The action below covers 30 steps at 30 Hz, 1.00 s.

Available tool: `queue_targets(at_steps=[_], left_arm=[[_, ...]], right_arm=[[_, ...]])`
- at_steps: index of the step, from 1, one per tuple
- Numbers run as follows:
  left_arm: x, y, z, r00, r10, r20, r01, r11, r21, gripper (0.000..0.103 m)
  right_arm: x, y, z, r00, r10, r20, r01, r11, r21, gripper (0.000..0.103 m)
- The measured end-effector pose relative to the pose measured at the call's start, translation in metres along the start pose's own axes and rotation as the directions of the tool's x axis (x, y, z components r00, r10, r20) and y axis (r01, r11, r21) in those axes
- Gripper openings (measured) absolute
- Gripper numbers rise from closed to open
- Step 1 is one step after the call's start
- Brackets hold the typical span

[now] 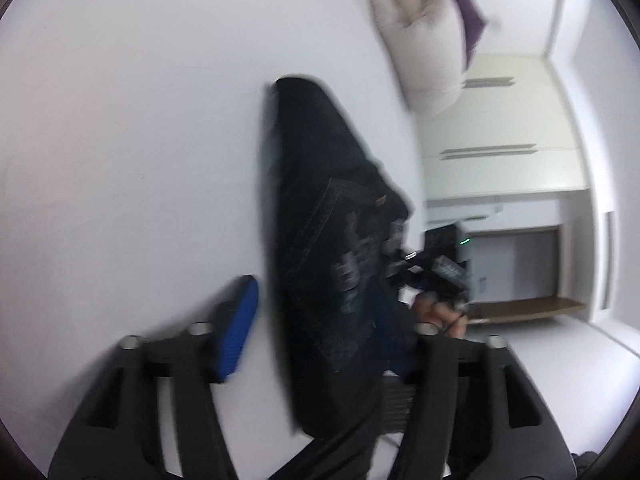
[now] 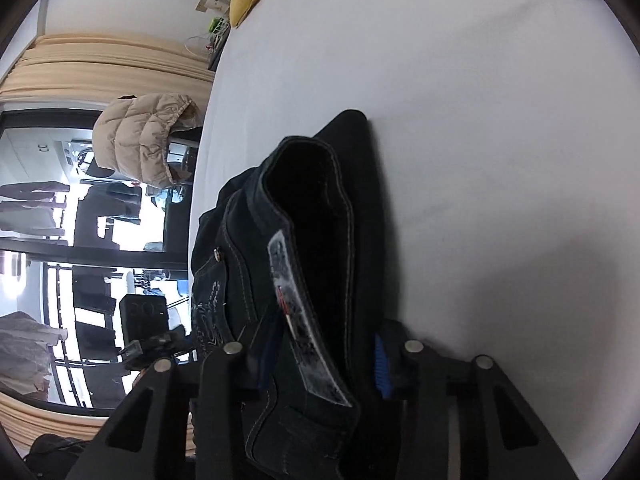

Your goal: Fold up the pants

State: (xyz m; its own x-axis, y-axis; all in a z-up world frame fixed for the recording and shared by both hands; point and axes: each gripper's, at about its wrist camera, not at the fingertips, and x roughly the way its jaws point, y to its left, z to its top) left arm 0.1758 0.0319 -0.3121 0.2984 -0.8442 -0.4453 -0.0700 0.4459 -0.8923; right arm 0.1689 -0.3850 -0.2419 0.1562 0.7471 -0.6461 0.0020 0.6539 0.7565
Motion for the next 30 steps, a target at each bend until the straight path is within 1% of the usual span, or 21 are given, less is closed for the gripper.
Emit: queue_targets(at_steps=[2,3,5,7,8,9,10,12,13,15,18,19,22,24,26,28,29,30], left_arm=[[0.001,-0.006,0.004,1.000,-0.025,-0.001,0.025,1.000,0.017,0.067],[0.005,-0.008,0.006,1.000,-0.022,-0.013,0.022,0.999,0.034,0.068],[0.017,-0.009,0.010,0.999,0.003,-0.037,-0.002,0.999,0.048,0.068],[0.027,-0.009,0.015,0.999,0.000,-0.050,0.002,0.999,0.036,0.067],[0.031,-0.010,0.018,0.998,0.012,-0.055,-0.010,0.999,0.031,0.057],[0.036,-0.011,0.020,0.997,0.041,-0.063,-0.040,0.999,0.028,0.039],[0.043,-0.012,0.022,0.995,0.069,-0.076,-0.067,0.997,0.026,0.034],[0.051,-0.012,0.025,0.992,0.088,-0.085,-0.087,0.996,0.020,0.027],[0.052,-0.016,0.025,0.992,0.099,-0.084,-0.097,0.995,0.029,0.026],[0.051,-0.028,0.025,0.989,0.127,-0.077,-0.122,0.990,0.073,0.020],[0.044,-0.045,0.027,0.990,0.130,-0.060,-0.124,0.987,0.103,0.017],[0.041,-0.048,0.028,0.990,0.129,-0.055,-0.123,0.986,0.110,0.017],[0.025,-0.073,0.041,0.988,0.155,-0.020,-0.150,0.974,0.168,0.017],[0.008,-0.090,0.058,0.985,0.171,0.014,-0.171,0.963,0.209,0.017],[-0.010,-0.106,0.084,0.979,0.194,0.056,-0.202,0.947,0.251,0.017],[-0.021,-0.114,0.105,0.972,0.218,0.089,-0.234,0.931,0.280,0.017],[-0.026,-0.116,0.123,0.965,0.240,0.107,-0.261,0.921,0.291,0.017],[-0.028,-0.115,0.136,0.961,0.251,0.115,-0.275,0.917,0.291,0.018]], right_arm=[[-0.001,-0.001,0.000,1.000,-0.002,0.002,0.002,1.000,0.001,0.042],[0.000,0.000,0.001,1.000,-0.001,0.001,0.001,1.000,0.002,0.042],[0.000,0.001,0.002,1.000,0.000,0.001,0.000,1.000,0.002,0.041],[0.001,0.001,0.001,1.000,-0.001,0.005,0.001,1.000,0.001,0.041],[0.000,0.001,0.000,1.000,-0.004,0.008,0.004,1.000,0.000,0.040],[0.001,0.003,0.000,1.000,-0.008,0.012,0.008,1.000,-0.001,0.038],[0.001,0.005,0.000,1.000,-0.014,0.017,0.014,1.000,-0.002,0.037],[0.000,0.008,-0.002,0.999,-0.033,0.030,0.033,0.999,-0.011,0.032],[-0.001,0.010,-0.003,0.998,-0.042,0.036,0.043,0.999,-0.017,0.030],[-0.004,0.018,-0.006,0.996,-0.072,0.054,0.074,0.997,-0.037,0.025],[-0.009,0.037,-0.010,0.989,-0.126,0.082,0.132,0.988,-0.077,0.020],[-0.011,0.047,-0.010,0.986,-0.137,0.092,0.145,0.985,-0.094,0.020],[-0.015,0.076,-0.007,0.982,-0.156,0.109,0.172,0.974,-0.149,0.019],[-0.014,0.100,0.002,0.982,-0.145,0.121,0.166,0.968,-0.188,0.019],[-0.011,0.117,0.014,0.983,-0.126,0.137,0.153,0.966,-0.210,0.019],[-0.004,0.136,0.038,0.983,-0.097,0.156,0.131,0.966,-0.223,0.019],[0.001,0.141,0.048,0.983,-0.092,0.161,0.127,0.966,-0.224,0.019],[0.009,0.148,0.064,0.983,-0.084,0.164,0.120,0.968,-0.221,0.019]])
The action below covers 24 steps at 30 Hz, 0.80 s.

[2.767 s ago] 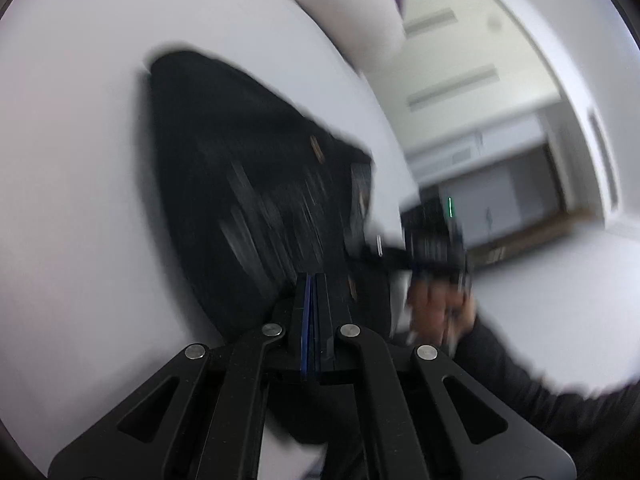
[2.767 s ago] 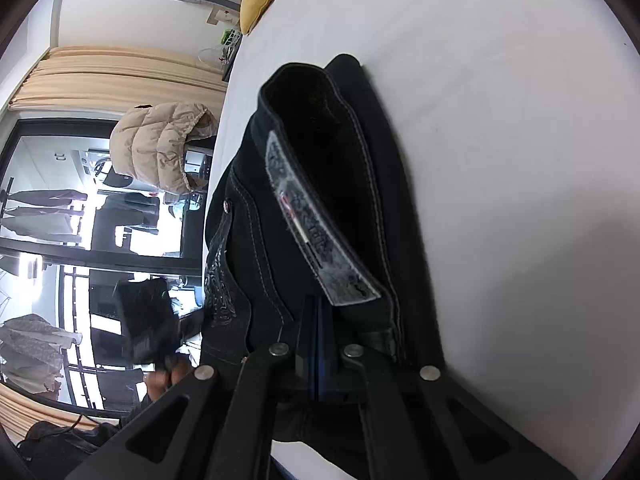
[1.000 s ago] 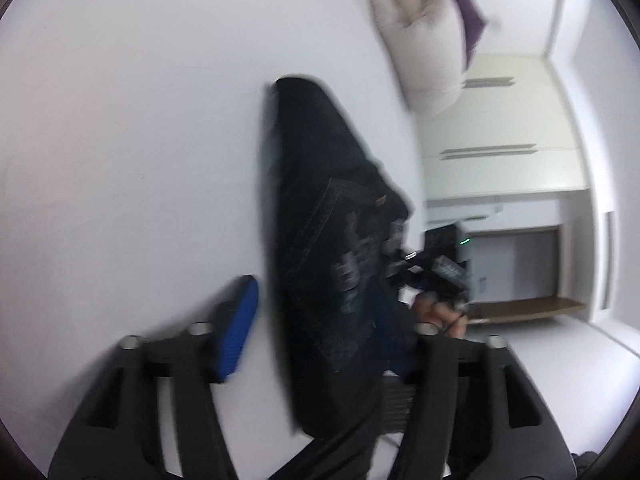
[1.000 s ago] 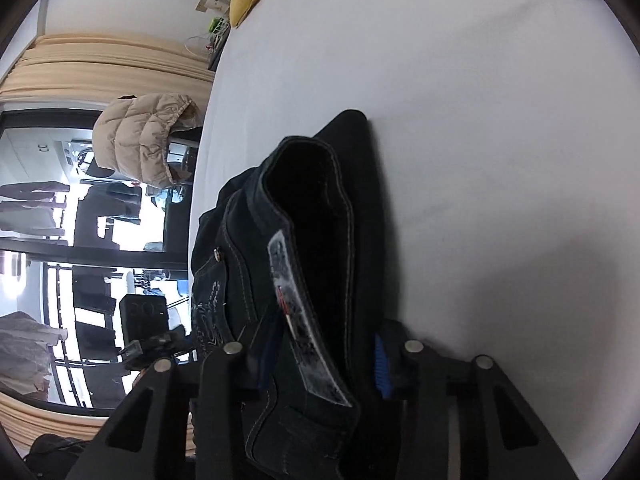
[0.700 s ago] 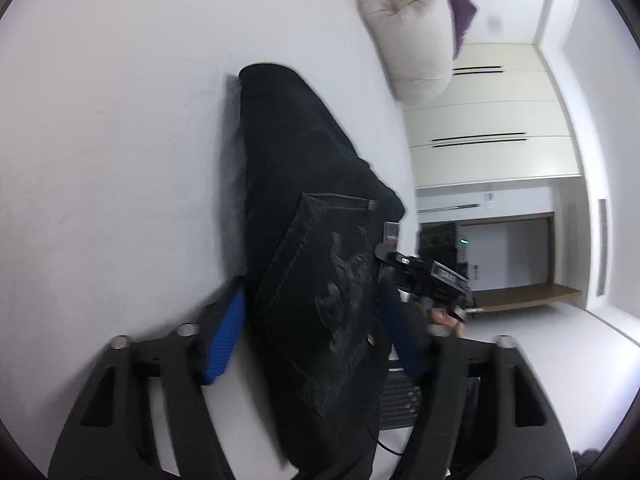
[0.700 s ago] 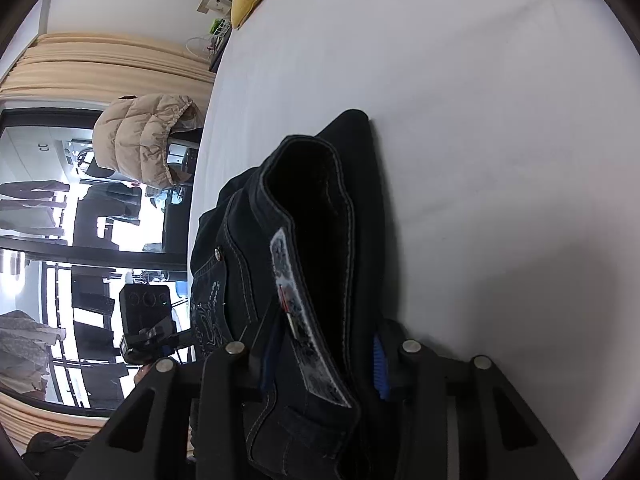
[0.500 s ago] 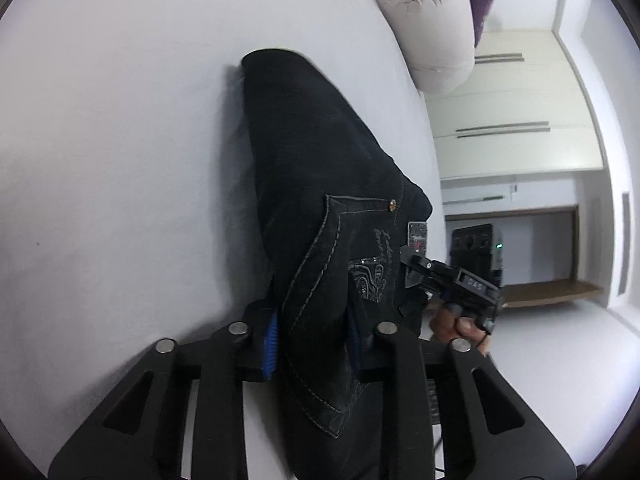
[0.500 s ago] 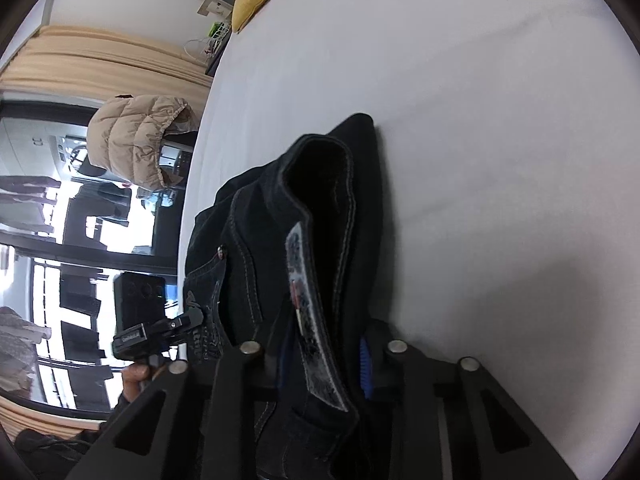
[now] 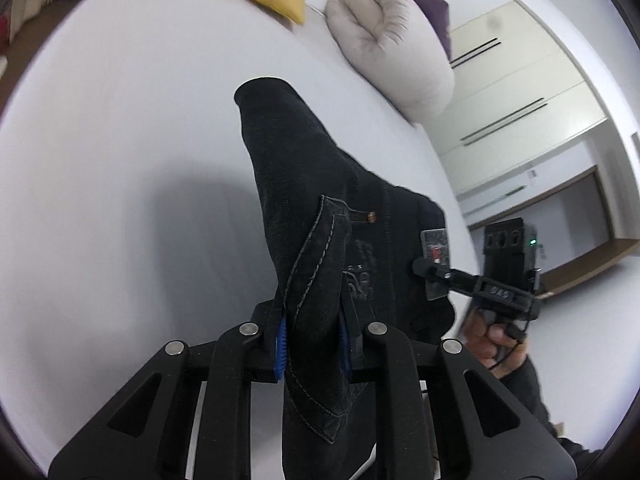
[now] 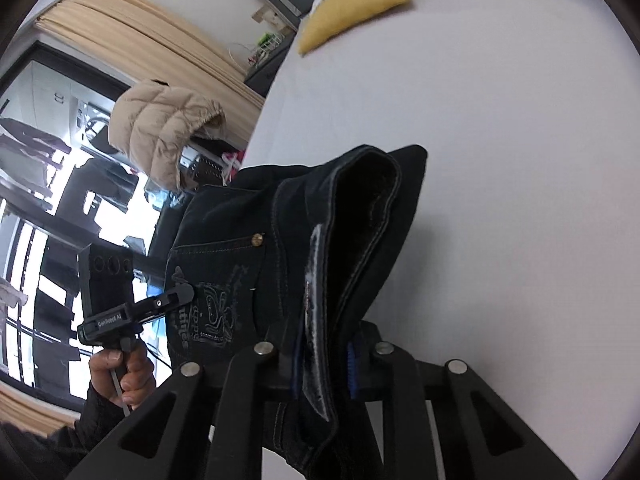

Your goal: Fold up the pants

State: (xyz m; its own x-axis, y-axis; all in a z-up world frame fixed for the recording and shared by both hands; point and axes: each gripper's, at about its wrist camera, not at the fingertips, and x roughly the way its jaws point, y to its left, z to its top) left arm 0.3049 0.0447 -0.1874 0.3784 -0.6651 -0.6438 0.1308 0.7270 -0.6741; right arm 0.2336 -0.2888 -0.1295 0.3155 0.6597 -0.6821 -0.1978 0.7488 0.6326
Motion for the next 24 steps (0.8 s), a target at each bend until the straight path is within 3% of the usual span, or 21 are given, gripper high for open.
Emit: queue_targets(at_steps=[4,10,14,17,19,22,24], left_arm=[[0.012,0.026,0.040,0.998,0.067,-0.003,-0.067,0.998,0.008,0.018],[0.055,0.068,0.078,0.994,0.106,-0.042,-0.106,0.994,-0.008,0.019],[0.078,0.114,0.074,0.991,0.120,-0.066,-0.124,0.991,-0.057,0.032],[0.071,0.128,0.066,0.997,0.068,-0.025,-0.070,0.993,-0.096,0.038],[0.058,0.127,0.059,0.994,0.108,0.008,-0.107,0.991,-0.085,0.041],[0.024,0.098,0.052,0.970,0.207,0.127,-0.210,0.978,0.009,0.041],[-0.009,0.062,0.037,0.927,0.291,0.238,-0.322,0.941,0.106,0.056]], right_arm=[[0.040,0.003,0.038,1.000,-0.006,-0.011,0.006,1.000,0.023,0.019],[0.090,-0.026,0.059,1.000,-0.014,-0.025,0.017,0.992,0.123,0.019],[0.110,-0.063,0.047,0.998,-0.030,-0.048,0.039,0.975,0.218,0.027],[0.107,-0.084,0.035,0.997,0.077,0.015,-0.078,0.953,0.292,0.036],[0.102,-0.084,0.032,0.995,0.089,0.040,-0.097,0.946,0.308,0.041],[0.076,-0.078,0.021,0.993,0.040,0.113,-0.073,0.951,0.300,0.050],[0.051,-0.057,0.014,0.985,-0.045,0.167,0.003,0.970,0.245,0.050]])
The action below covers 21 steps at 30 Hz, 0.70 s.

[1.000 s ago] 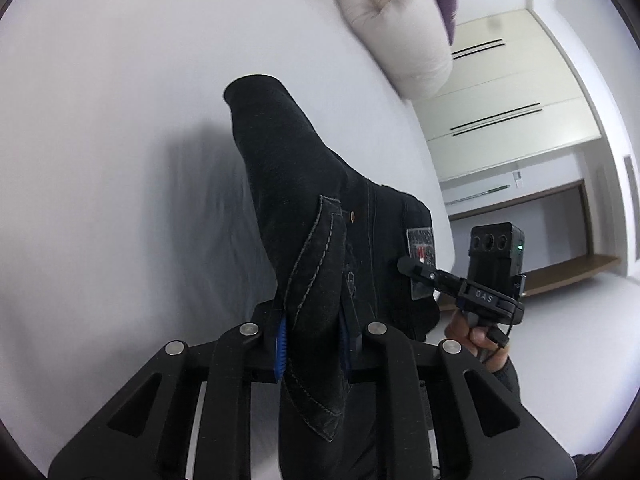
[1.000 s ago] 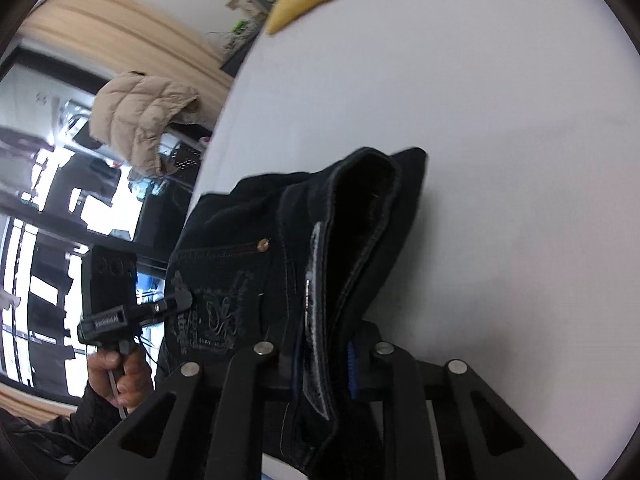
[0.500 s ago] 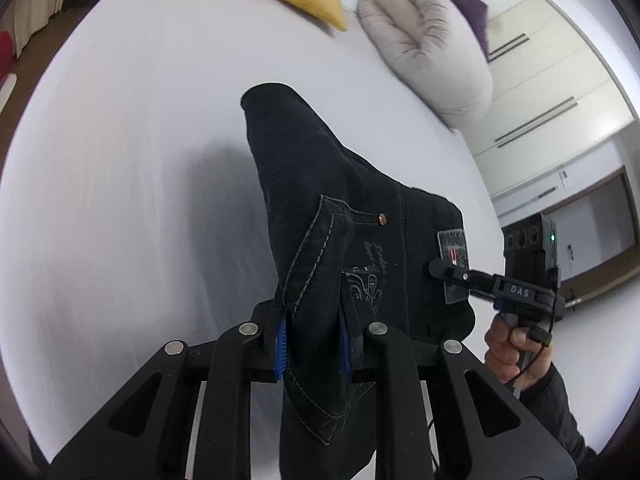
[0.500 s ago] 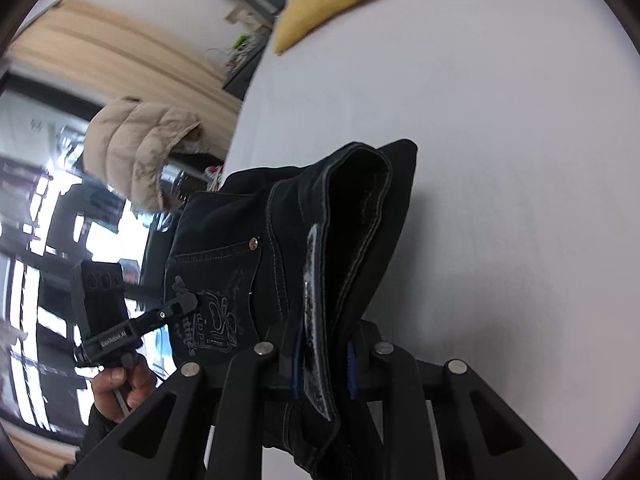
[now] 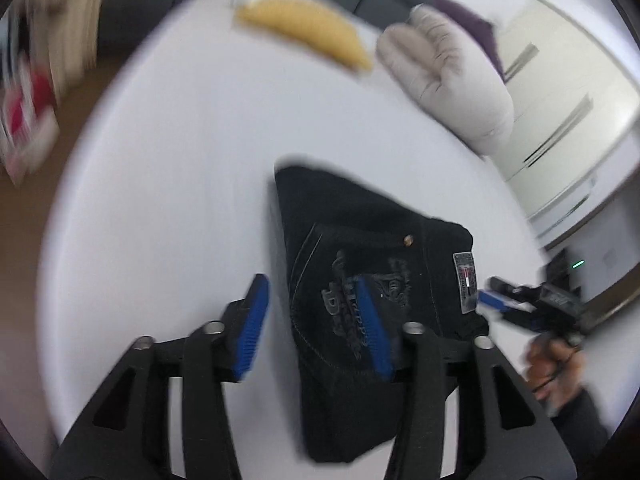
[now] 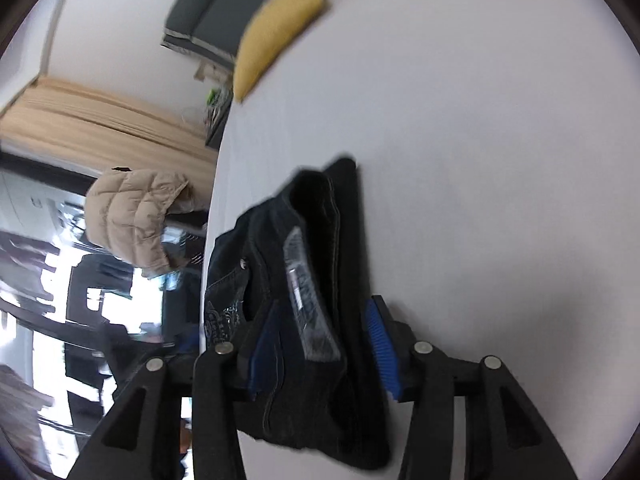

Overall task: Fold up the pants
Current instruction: 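Open both tools and lift them away from the folded jeans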

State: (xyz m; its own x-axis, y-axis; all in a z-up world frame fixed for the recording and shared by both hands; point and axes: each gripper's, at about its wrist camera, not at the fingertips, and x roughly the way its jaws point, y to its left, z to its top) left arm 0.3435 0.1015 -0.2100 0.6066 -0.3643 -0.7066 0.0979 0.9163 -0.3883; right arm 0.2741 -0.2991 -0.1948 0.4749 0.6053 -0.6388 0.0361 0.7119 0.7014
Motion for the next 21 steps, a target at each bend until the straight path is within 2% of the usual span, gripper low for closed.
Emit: queue_targets(at_steps=[1,2,3,4,5,6,7,8,9,10,12,14,15,18,19,20,21], left_arm=[[-0.031,-0.019,-0.003,0.992,0.075,0.101,-0.084,0.993,0.080,0.061],[-0.054,-0.031,-0.010,0.979,0.108,0.174,-0.130,0.984,0.123,0.072],[-0.079,-0.041,-0.017,0.958,0.132,0.256,-0.177,0.971,0.161,0.086],[-0.104,-0.058,-0.022,0.926,0.153,0.344,-0.228,0.955,0.189,0.095],[-0.132,-0.076,-0.032,0.882,0.176,0.437,-0.287,0.937,0.201,0.103],[-0.159,-0.093,-0.044,0.833,0.188,0.520,-0.334,0.920,0.203,0.103],[-0.178,-0.101,-0.053,0.805,0.188,0.563,-0.356,0.912,0.204,0.103],[-0.203,-0.114,-0.063,0.759,0.191,0.622,-0.388,0.900,0.197,0.103],[-0.219,-0.124,-0.070,0.734,0.201,0.649,-0.402,0.898,0.177,0.103],[-0.240,-0.129,-0.076,0.719,0.211,0.662,-0.403,0.902,0.151,0.103],[-0.267,-0.138,-0.086,0.713,0.236,0.660,-0.388,0.917,0.091,0.103],[-0.289,-0.147,-0.093,0.725,0.233,0.648,-0.372,0.925,0.083,0.103],[-0.298,-0.151,-0.098,0.727,0.231,0.646,-0.374,0.923,0.091,0.103],[-0.325,-0.172,-0.116,0.723,0.250,0.644,-0.422,0.898,0.125,0.103],[-0.333,-0.176,-0.121,0.729,0.253,0.636,-0.426,0.895,0.132,0.103],[-0.336,-0.181,-0.125,0.743,0.252,0.620,-0.419,0.897,0.138,0.103],[-0.342,-0.184,-0.130,0.757,0.244,0.606,-0.404,0.904,0.141,0.103]], right_arm=[[-0.015,0.011,-0.005,0.998,-0.047,0.044,0.049,0.998,-0.048,0.050],[-0.029,0.023,-0.011,0.992,-0.084,0.092,0.092,0.991,-0.093,0.052],[-0.049,0.043,-0.016,0.979,-0.119,0.166,0.146,0.976,-0.161,0.055],[-0.064,0.059,-0.022,0.966,-0.132,0.221,0.178,0.963,-0.202,0.059],[-0.080,0.074,-0.031,0.949,-0.142,0.282,0.213,0.947,-0.241,0.068],[-0.099,0.092,-0.042,0.923,-0.147,0.356,0.255,0.926,-0.278,0.082],[-0.119,0.112,-0.056,0.889,-0.140,0.435,0.294,0.904,-0.310,0.088],[-0.133,0.125,-0.067,0.864,-0.123,0.489,0.314,0.890,-0.331,0.097],[-0.149,0.141,-0.078,0.830,-0.094,0.550,0.335,0.872,-0.356,0.102],[-0.168,0.155,-0.092,0.792,-0.062,0.608,0.357,0.854,-0.378,0.103],[-0.192,0.182,-0.111,0.727,-0.018,0.687,0.395,0.829,-0.395,0.103],[-0.219,0.208,-0.132,0.661,0.009,0.750,0.439,0.807,-0.396,0.103],[-0.230,0.215,-0.138,0.640,0.011,0.768,0.456,0.800,-0.391,0.103],[-0.255,0.244,-0.159,0.596,0.023,0.803,0.505,0.767,-0.397,0.103],[-0.262,0.251,-0.166,0.591,0.029,0.806,0.512,0.759,-0.403,0.103],[-0.266,0.256,-0.171,0.590,0.023,0.807,0.525,0.748,-0.406,0.103],[-0.267,0.264,-0.174,0.600,-0.015,0.800,0.551,0.733,-0.400,0.103]])
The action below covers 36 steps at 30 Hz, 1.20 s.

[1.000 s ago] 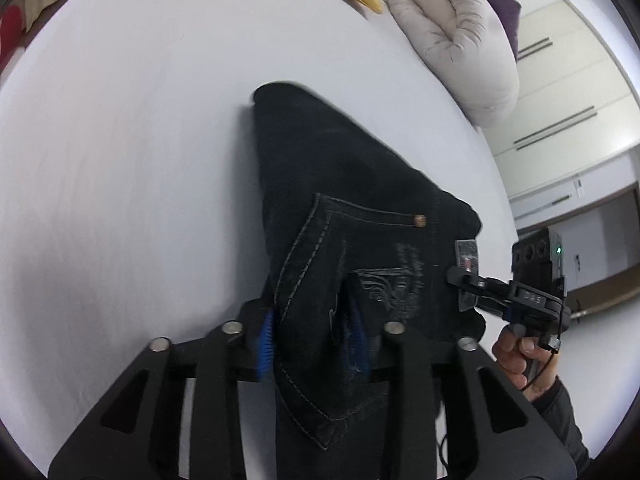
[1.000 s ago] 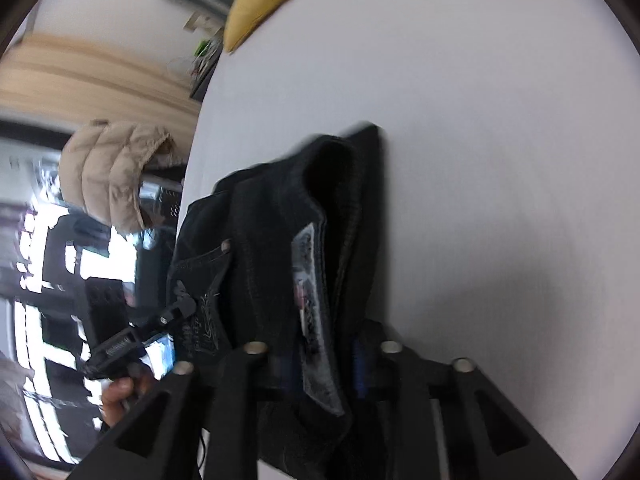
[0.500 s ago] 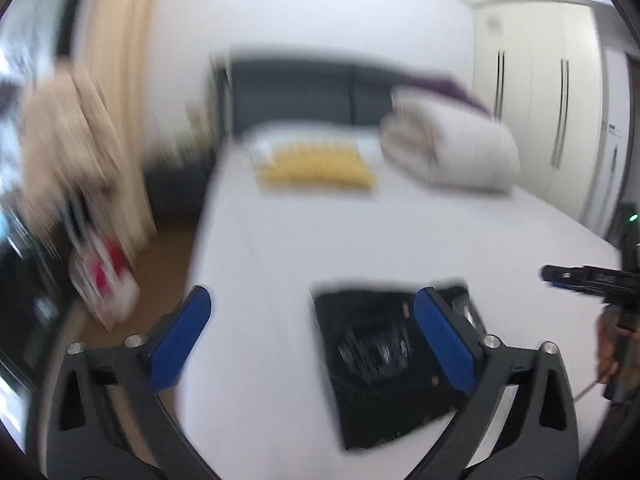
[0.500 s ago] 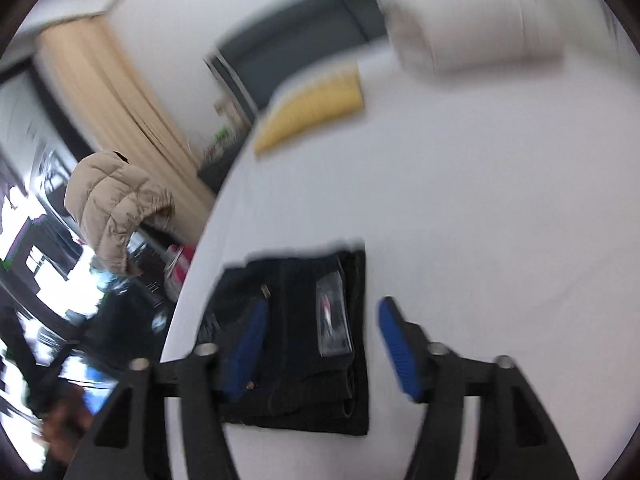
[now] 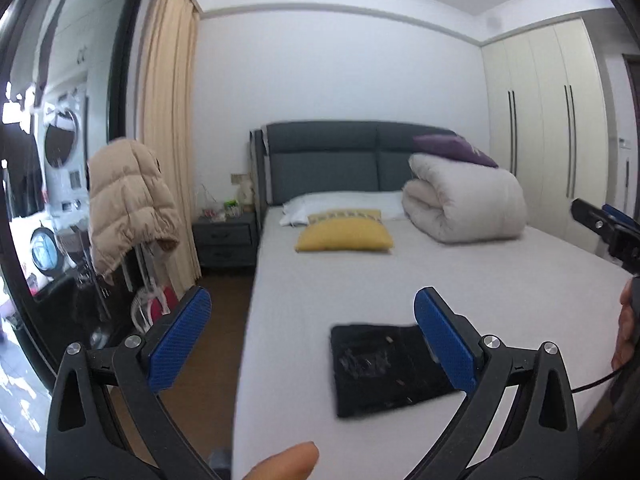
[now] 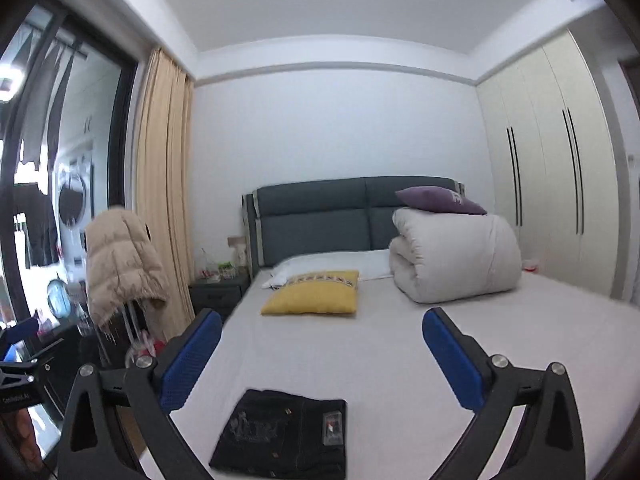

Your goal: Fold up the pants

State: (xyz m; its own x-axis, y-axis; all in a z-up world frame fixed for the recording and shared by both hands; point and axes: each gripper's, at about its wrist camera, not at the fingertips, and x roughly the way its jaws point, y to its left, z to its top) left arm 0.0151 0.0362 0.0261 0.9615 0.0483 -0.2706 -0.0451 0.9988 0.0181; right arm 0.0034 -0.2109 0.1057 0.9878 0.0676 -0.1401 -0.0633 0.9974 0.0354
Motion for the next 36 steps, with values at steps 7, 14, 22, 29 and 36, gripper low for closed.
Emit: queue_targets(at_steps=[7,14,22,29,36], left_arm=[[0.003,-0.022,-0.027,0.983,0.024,-0.183,-0.022,1.000,0.011,0.103],[0.053,-0.030,-0.076,0.927,-0.023,-0.374,0.005,0.999,-0.050,0.103],[0.098,-0.029,-0.102,0.907,-0.011,-0.420,-0.010,0.999,-0.046,0.103],[0.118,-0.026,-0.109,0.895,-0.012,-0.447,-0.012,0.999,-0.050,0.103],[0.122,-0.024,-0.110,0.886,-0.008,-0.463,-0.015,0.999,-0.044,0.103]], right_arm=[[0.009,0.002,-0.023,0.958,-0.031,-0.284,0.054,0.996,0.073,0.103],[0.025,-0.001,-0.080,0.898,-0.042,-0.439,0.094,0.991,0.099,0.103],[0.028,0.009,-0.096,0.887,-0.021,-0.461,0.062,0.995,0.075,0.103],[0.035,0.016,-0.104,0.872,-0.005,-0.489,0.043,0.997,0.067,0.103],[0.038,0.020,-0.108,0.863,0.008,-0.506,0.026,0.998,0.060,0.103]])
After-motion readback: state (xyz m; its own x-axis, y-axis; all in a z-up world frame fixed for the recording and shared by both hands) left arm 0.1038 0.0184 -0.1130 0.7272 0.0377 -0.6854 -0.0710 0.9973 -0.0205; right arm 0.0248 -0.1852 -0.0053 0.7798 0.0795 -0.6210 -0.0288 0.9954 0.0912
